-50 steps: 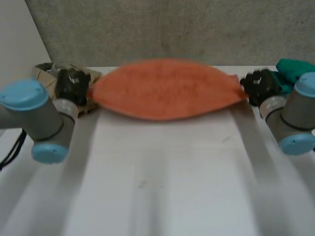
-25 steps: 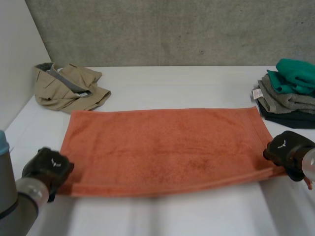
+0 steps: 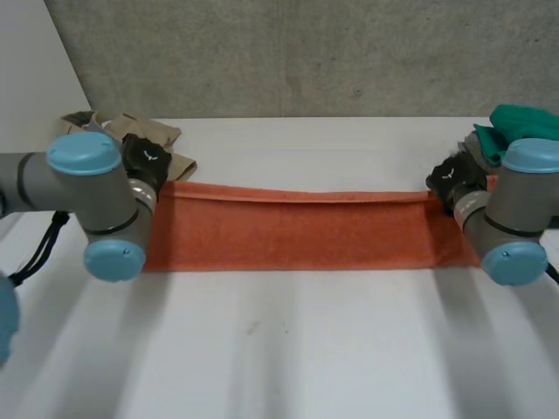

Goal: Fold the laundry.

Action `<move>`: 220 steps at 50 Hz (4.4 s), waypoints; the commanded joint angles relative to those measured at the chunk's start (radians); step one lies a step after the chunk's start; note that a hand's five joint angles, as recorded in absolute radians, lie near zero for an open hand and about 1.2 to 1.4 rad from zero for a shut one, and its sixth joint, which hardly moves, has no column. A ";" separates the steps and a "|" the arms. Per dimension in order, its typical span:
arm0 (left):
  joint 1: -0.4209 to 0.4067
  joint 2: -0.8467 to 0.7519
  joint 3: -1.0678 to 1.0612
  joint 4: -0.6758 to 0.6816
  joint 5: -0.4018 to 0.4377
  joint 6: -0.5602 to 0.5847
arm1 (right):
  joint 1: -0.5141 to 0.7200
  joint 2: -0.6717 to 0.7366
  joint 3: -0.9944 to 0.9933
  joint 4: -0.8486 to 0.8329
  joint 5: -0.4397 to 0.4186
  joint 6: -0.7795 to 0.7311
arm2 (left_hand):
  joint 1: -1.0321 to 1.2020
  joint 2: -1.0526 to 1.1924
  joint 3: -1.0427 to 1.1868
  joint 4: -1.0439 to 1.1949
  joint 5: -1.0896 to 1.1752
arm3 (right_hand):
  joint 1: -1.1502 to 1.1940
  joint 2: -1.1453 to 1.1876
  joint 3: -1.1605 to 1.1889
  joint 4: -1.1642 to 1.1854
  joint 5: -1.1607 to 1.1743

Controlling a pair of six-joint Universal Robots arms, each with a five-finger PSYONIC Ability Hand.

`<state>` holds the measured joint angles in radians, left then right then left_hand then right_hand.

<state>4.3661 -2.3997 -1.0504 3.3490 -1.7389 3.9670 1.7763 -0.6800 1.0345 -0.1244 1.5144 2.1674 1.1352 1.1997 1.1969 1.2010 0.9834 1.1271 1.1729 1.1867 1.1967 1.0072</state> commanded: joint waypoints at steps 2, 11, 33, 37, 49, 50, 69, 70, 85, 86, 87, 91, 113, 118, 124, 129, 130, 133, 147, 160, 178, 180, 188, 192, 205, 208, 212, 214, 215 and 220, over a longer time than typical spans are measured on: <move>-0.010 -0.130 0.161 0.003 0.001 -0.005 | 0.009 0.134 -0.177 -0.006 0.006 -0.001 | 0.261 0.197 0.199 0.195 0.238 | 0.038 -0.008 -0.022 -0.032 -0.017; -0.057 -0.115 0.118 0.082 0.007 -0.017 | 0.028 0.108 -0.177 -0.034 0.035 0.072 | -0.961 -1.025 -1.022 -1.026 -0.983 | -0.953 -0.998 -1.012 -1.022 -1.007; -0.048 0.499 -0.557 0.107 0.114 -0.397 | -0.176 -0.386 0.317 0.270 -0.166 0.416 | -0.961 -1.025 -1.022 -1.026 -0.983 | -0.781 -0.827 -0.841 -0.851 -0.836; -0.046 0.513 -0.617 0.109 0.159 -0.439 | -0.221 -0.383 0.381 0.243 -0.210 0.404 | -0.961 -1.025 -1.022 -1.026 -0.983 | -0.596 -0.642 -0.656 -0.666 -0.651; -0.043 0.505 -0.629 0.110 0.162 -0.443 | -0.244 -0.250 0.406 0.043 -0.240 0.376 | -0.961 -1.025 -1.022 -1.026 -0.983 | -0.558 -0.603 -0.617 -0.627 -0.612; -0.043 0.505 -0.629 0.110 0.162 -0.443 | -0.244 -0.237 0.403 0.043 -0.240 0.368 | -0.961 -1.025 -1.022 -1.026 -0.983 | -0.549 -0.595 -0.609 -0.619 -0.604; -0.045 0.548 -0.635 0.106 0.156 -0.443 | -0.457 -0.308 0.388 -0.001 -0.128 0.091 | -0.961 -1.025 -1.022 -1.026 -0.983 | 0.269 0.223 0.210 0.200 0.215; -0.045 0.551 -0.637 0.104 0.154 -0.443 | -0.466 -0.311 0.383 0.000 -0.119 0.054 | -0.961 -1.025 -1.022 -1.026 -0.983 | 0.269 0.223 0.210 0.200 0.215; -0.010 0.671 -0.698 0.101 0.154 -0.447 | -0.006 -0.426 0.355 -0.109 -0.144 0.020 | -0.961 -1.025 -1.022 -1.026 -0.983 | 0.269 0.223 0.210 0.200 0.215; -0.010 0.675 -0.700 0.101 0.154 -0.447 | 0.038 -0.423 0.355 -0.124 -0.158 0.020 | -0.961 -1.025 -1.022 -1.026 -0.983 | 0.269 0.223 0.210 0.200 0.215; -0.010 0.680 -0.703 0.101 0.154 -0.447 | 0.125 -0.414 0.354 -0.161 -0.193 0.017 | -0.961 -1.025 -1.022 -1.026 -0.983 | 0.269 0.223 0.210 0.200 0.215; -0.010 0.697 -0.726 0.101 0.153 -0.447 | 0.315 -0.328 0.332 -0.251 -0.287 0.003 | -0.961 -1.025 -1.022 -1.026 -0.983 | 0.269 0.223 0.210 0.200 0.215; -0.005 0.697 -0.757 0.110 0.162 -0.447 | 0.528 -0.220 0.286 -0.282 -0.103 0.179 | -0.961 -1.025 -1.022 -1.026 -0.983 | -0.953 -0.998 -1.012 -1.022 -1.007; -0.022 0.694 -0.734 0.115 0.162 -0.447 | 0.410 -0.325 0.374 -0.177 -0.083 0.417 | -0.961 -1.025 -1.022 -1.026 -0.983 | -0.953 -0.998 -1.012 -1.022 -1.007; -0.052 0.680 -0.724 0.127 0.160 -0.447 | 0.304 -0.345 0.452 0.007 -0.071 0.499 | -0.961 -1.025 -1.022 -1.026 -0.983 | -0.953 -0.998 -1.012 -1.022 -1.007; -0.097 0.651 -0.720 0.159 0.159 -0.445 | 0.220 -0.326 0.516 -0.012 -0.037 0.427 | -0.961 -1.025 -1.022 -1.026 -0.983 | -0.794 -0.839 -0.853 -0.863 -0.848; -0.097 0.649 -0.720 0.159 0.159 -0.445 | 0.212 -0.320 0.522 -0.026 -0.028 0.404 | -0.961 -1.025 -1.022 -1.026 -0.983 | -0.671 -0.716 -0.730 -0.740 -0.725; -0.099 0.649 -0.720 0.159 0.157 -0.445 | 0.195 -0.302 0.529 -0.073 0.024 0.292 | -0.961 -1.025 -1.022 -1.026 -0.983 | 0.065 0.020 0.006 -0.004 0.011; -0.095 0.689 -0.726 0.150 0.153 -0.442 | 0.498 -0.300 0.397 -0.346 -0.029 0.006 | -0.961 -1.025 -1.022 -1.026 -0.983 | 0.269 0.223 0.210 0.200 0.215; -0.089 0.691 -0.734 0.152 0.147 -0.450 | 0.631 -0.115 0.329 -0.320 -0.241 0.052 | -0.961 -1.025 -1.022 -1.026 -0.983 | -0.877 -0.923 -0.937 -0.947 -0.932; -0.289 0.397 -0.363 0.139 0.131 -0.652 | 0.262 -0.415 0.311 0.000 -0.178 0.951 | -0.928 -0.992 -0.989 -0.993 -0.950 | -0.953 -0.998 -1.012 -1.022 -1.007; -0.315 0.308 -0.289 0.109 0.130 -0.661 | 0.250 -0.374 0.279 0.043 -0.174 0.950 | -0.916 -0.980 -0.978 -0.982 -0.939 | -0.953 -0.998 -1.012 -1.022 -1.007; -0.327 0.105 -0.142 -0.068 -0.040 -0.654 | 0.261 -0.218 0.153 0.144 -0.238 0.960 | -0.907 -0.971 -0.969 -0.973 -0.930 | -0.953 -0.998 -1.012 -1.022 -1.007; -0.327 0.079 -0.152 -0.129 -0.122 -0.649 | 0.273 -0.141 0.093 0.183 -0.280 0.959 | -0.910 -0.974 -0.972 -0.976 -0.933 | -0.953 -0.998 -1.012 -1.022 -1.007; -0.326 0.086 -0.227 -0.181 -0.125 -0.485 | 0.325 -0.018 -0.022 0.247 -0.175 0.777 | -0.907 -0.971 -0.969 -0.973 -0.930 | -0.910 -0.956 -0.970 -0.980 -0.965; -0.327 0.096 -0.227 -0.164 -0.116 -0.436 | 0.333 -0.045 -0.018 0.250 -0.131 0.698 | -0.913 -0.977 -0.975 -0.979 -0.936 | -0.907 -0.953 -0.967 -0.977 -0.962; -0.323 0.158 -0.215 -0.157 -0.070 -0.431 | 0.356 -0.156 0.047 0.236 -0.112 0.628 | -0.916 -0.980 -0.978 -0.982 -0.939 | -0.913 -0.959 -0.973 -0.983 -0.968; -0.315 0.218 -0.212 -0.149 -0.010 -0.433 | 0.370 -0.211 0.103 0.200 -0.109 0.617 | -0.925 -0.989 -0.986 -0.990 -0.947 | -0.919 -0.965 -0.978 -0.988 -0.973; -0.310 0.237 -0.212 -0.146 0.016 -0.433 | 0.376 -0.228 0.130 0.174 -0.108 0.615 | -0.925 -0.989 -0.986 -0.990 -0.947 | -0.919 -0.965 -0.978 -0.988 -0.973; -0.275 0.326 -0.209 -0.126 0.165 -0.440 | 0.422 -0.297 0.274 0.031 -0.076 0.605 | -0.925 -0.989 -0.986 -0.990 -0.947 | -0.916 -0.962 -0.976 -0.986 -0.971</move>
<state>4.0568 -2.1775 -1.2645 3.2041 -1.7280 3.5394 2.1523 -0.8901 1.1556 0.0461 1.4148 2.7813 0.1958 0.2037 0.2120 0.2023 0.0470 0.2222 0.2054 0.2028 0.2069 0.0473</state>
